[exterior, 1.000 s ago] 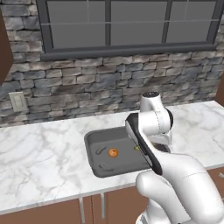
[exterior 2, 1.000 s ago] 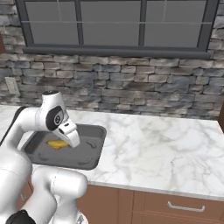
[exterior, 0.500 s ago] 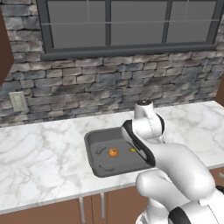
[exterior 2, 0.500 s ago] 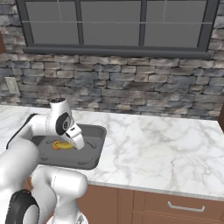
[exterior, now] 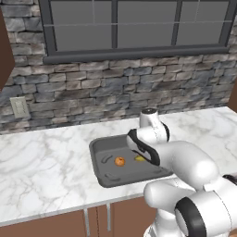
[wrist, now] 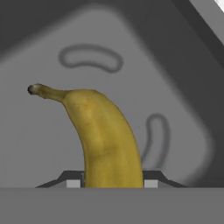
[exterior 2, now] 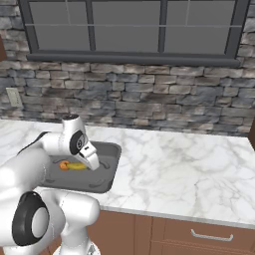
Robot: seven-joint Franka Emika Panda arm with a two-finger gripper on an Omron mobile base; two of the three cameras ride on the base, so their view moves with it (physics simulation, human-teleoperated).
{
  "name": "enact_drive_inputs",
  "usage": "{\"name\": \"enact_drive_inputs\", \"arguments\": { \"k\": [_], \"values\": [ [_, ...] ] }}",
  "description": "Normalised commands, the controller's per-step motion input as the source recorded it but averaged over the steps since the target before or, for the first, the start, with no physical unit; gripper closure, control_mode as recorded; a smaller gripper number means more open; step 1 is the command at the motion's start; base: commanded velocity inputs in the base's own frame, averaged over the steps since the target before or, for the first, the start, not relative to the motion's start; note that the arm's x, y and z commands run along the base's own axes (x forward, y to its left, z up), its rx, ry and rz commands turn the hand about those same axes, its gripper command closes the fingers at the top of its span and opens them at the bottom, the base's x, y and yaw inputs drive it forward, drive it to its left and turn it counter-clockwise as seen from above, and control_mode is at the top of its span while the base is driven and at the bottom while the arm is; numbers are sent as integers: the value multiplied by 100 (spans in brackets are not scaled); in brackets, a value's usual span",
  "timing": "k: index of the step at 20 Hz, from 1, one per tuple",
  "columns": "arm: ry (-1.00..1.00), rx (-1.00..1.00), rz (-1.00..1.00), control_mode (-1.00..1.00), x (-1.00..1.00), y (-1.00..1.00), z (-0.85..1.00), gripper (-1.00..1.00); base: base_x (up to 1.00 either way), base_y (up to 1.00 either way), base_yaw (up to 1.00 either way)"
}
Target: Pick the tangerine and banana from the fridge and place them inside the tupperware on the counter.
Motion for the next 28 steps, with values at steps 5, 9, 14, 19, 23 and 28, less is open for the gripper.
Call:
{"name": "enact_drive_inputs", "arguments": {
  "k": [5, 9, 14, 19, 23, 28],
  "values": [
    [0, 0, 2, -100, 16, 5, -26, 100, 0, 0, 0],
    [0, 0, 1, -100, 18, 2, -26, 100, 0, 0, 0],
    [0, 0, 1, -100, 19, 0, -20, 100, 0, 0, 0],
    [-1, 0, 0, -100, 16, 5, -19, -100, 0, 0, 0],
    [-6, 0, 0, -100, -10, 6, 3, -100, 0, 0, 0],
    [-18, 0, 0, -100, -62, 0, 71, -100, 0, 0, 0]
  ]
}}
